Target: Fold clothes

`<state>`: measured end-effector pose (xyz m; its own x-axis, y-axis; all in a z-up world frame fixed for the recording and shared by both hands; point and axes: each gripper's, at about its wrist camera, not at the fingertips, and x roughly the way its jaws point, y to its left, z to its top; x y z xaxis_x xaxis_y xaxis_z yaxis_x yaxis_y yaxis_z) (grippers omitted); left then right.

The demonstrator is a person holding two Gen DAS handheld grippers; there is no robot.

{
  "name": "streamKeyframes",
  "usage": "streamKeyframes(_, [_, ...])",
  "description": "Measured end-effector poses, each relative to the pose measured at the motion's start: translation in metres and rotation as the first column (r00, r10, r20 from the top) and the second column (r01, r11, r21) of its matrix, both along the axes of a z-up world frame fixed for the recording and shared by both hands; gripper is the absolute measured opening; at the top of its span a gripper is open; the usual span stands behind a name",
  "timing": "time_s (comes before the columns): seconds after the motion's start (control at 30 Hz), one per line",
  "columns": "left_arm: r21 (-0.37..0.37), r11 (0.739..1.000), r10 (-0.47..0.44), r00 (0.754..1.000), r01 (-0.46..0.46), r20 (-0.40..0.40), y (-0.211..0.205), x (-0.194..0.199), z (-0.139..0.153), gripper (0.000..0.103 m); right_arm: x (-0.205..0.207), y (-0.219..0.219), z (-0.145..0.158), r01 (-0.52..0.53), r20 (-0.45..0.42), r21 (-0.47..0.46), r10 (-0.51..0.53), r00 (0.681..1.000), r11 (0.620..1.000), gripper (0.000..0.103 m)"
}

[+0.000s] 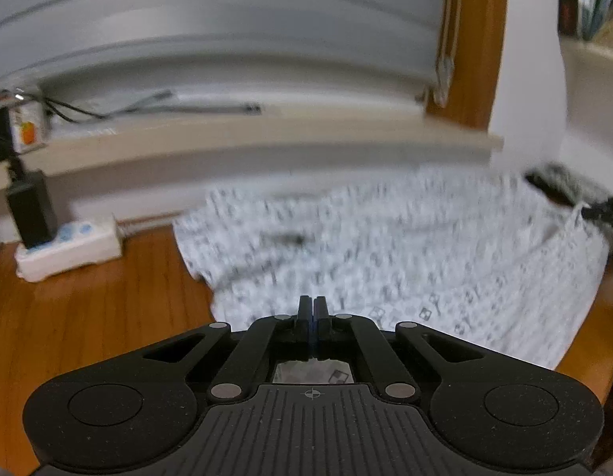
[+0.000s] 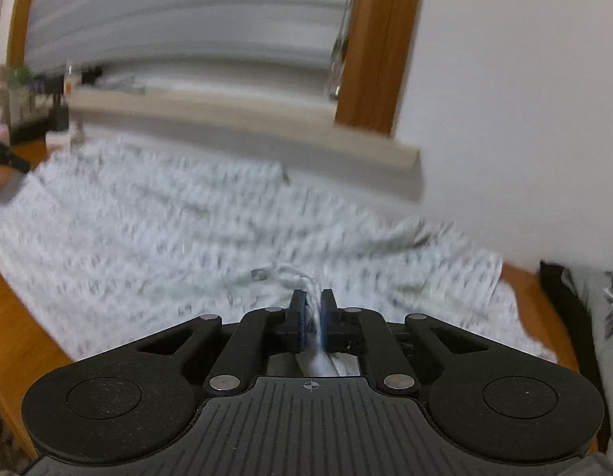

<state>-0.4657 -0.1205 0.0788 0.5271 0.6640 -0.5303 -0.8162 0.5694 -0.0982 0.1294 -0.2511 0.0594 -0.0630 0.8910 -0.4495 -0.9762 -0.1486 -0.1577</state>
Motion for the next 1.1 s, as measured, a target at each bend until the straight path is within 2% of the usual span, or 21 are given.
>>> streamKeyframes(0.1, [0.015,0.998,0.058,0.998,-0.059,0.021,0.0,-0.009,0.01,0.0,-0.003,0.001,0.012,0.012,0.006,0.072,-0.012,1.0,0.997,0.008])
streamKeyframes(0.17, [-0.004,0.997,0.082,0.997,-0.082,0.004,0.005,-0.01,0.008,0.0,-0.007,0.012,0.012,0.011,0.019,0.083,-0.012,1.0,0.996,0.008])
streamKeyframes(0.23, [-0.041,0.997,0.071,0.996,-0.073,-0.048,0.01,-0.002,0.0,0.001,-0.01,0.027,0.008,0.016,0.023,0.068,-0.017,1.0,0.998,0.01])
streamKeyframes(0.3, [-0.05,0.996,0.068,0.994,-0.072,-0.085,0.013,0.007,-0.006,0.004,-0.011,0.037,0.003,0.022,0.022,0.029,-0.022,1.0,0.999,0.017])
streamKeyframes(0.33, [-0.043,0.996,0.071,0.993,-0.075,-0.098,0.013,0.013,-0.007,0.013,-0.011,0.04,0.002,0.023,0.017,0.015,-0.023,1.0,1.0,0.021])
streamKeyframes(0.4, [-0.023,0.997,0.07,0.991,-0.073,-0.112,0.013,0.025,-0.006,0.021,-0.009,0.042,-0.001,0.026,0.007,-0.009,-0.026,1.0,1.0,0.039])
streamKeyframes(0.57, [0.031,0.999,-0.037,0.996,0.039,-0.087,0.015,0.085,0.013,0.042,0.02,-0.004,0.009,0.063,-0.024,-0.01,-0.063,0.998,0.998,0.052])
streamKeyframes(0.67, [0.038,0.989,-0.139,0.988,0.142,-0.069,0.014,0.137,0.016,0.047,0.045,-0.04,0.005,0.094,-0.021,-0.044,-0.095,0.995,0.995,0.058])
streamKeyframes(0.77, [0.044,0.965,-0.254,0.964,0.258,-0.073,0.012,0.197,0.012,0.055,0.068,-0.073,-0.006,0.14,-0.001,-0.092,-0.141,0.99,0.986,0.062])
streamKeyframes(0.93, [0.022,0.925,-0.378,0.924,0.38,-0.064,0.009,0.277,-0.004,0.058,0.107,-0.104,-0.023,0.26,0.013,-0.14,-0.261,0.965,0.955,0.062])
streamKeyframes(1.1, [-0.002,0.896,-0.445,0.895,0.445,-0.034,0.011,0.308,-0.018,0.062,0.128,-0.102,-0.037,0.31,0.018,-0.162,-0.312,0.95,0.937,0.063])
